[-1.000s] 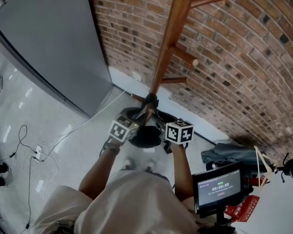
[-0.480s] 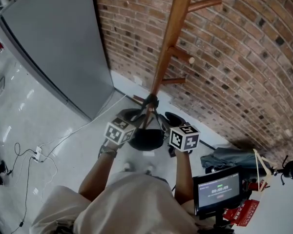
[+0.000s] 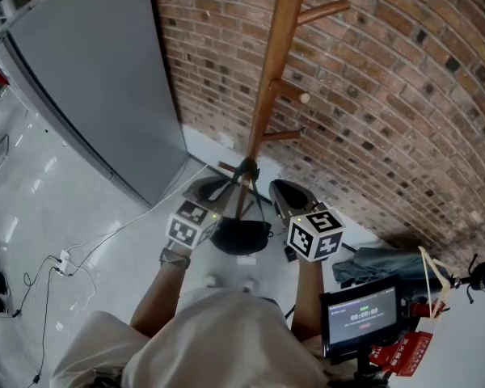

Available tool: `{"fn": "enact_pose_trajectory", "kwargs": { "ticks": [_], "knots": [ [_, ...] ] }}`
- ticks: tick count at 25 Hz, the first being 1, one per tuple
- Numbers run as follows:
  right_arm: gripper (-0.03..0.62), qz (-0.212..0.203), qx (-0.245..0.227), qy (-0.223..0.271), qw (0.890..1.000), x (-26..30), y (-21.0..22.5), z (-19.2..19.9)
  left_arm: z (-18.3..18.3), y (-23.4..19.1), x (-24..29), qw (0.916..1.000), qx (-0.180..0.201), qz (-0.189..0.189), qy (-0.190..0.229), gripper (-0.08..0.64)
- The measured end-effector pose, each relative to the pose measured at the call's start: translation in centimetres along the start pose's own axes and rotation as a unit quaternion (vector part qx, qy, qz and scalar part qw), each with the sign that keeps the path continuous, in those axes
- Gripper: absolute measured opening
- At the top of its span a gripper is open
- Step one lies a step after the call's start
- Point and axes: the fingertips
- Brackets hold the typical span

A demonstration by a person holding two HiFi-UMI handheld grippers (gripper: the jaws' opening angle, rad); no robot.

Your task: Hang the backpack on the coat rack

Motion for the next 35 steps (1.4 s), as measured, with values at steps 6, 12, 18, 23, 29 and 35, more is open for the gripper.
{"fn": "enact_pose_trajectory", "kwargs": {
  "ticks": [6,12,18,23,29,35],
  "knots": [
    [0.003,0.033,-0.042,0.047,0.997,-2.2,0.1,-4.2,-5.5,0.6,-2.7,0.9967,0.026,-0.021,0.074,0.003],
    [0.003,0.038,-0.062,0.086,0.994,-4.0,-0.4,-7.7,-10.0,1.7,-5.1,0.9910,0.046,-0.019,0.124,0.000],
    [0.003,0.043,-0.084,0.121,0.988,-5.6,-0.9,-10.7,-13.0,3.2,-7.3,0.9844,0.071,-0.012,0.160,0.001],
    [0.003,0.040,-0.096,0.143,0.984,-6.5,-1.5,-12.7,-15.1,4.2,-8.4,0.9785,0.095,-0.013,0.183,0.001],
    [0.000,0.057,-0.115,0.130,0.983,-7.0,-1.6,-13.1,-16.1,4.7,-9.0,0.9745,0.114,-0.023,0.192,0.000],
    [0.000,0.063,-0.111,0.129,0.983,-7.3,-1.5,-13.0,-16.2,4.9,-9.2,0.9743,0.115,-0.020,0.193,0.001]
  ]
}}
Point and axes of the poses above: the fingertips, and each gripper's own axes: x forward along the fingers, y to its right, z out of its underside, and after that the axes turned 10 degrees about -x, right-handed
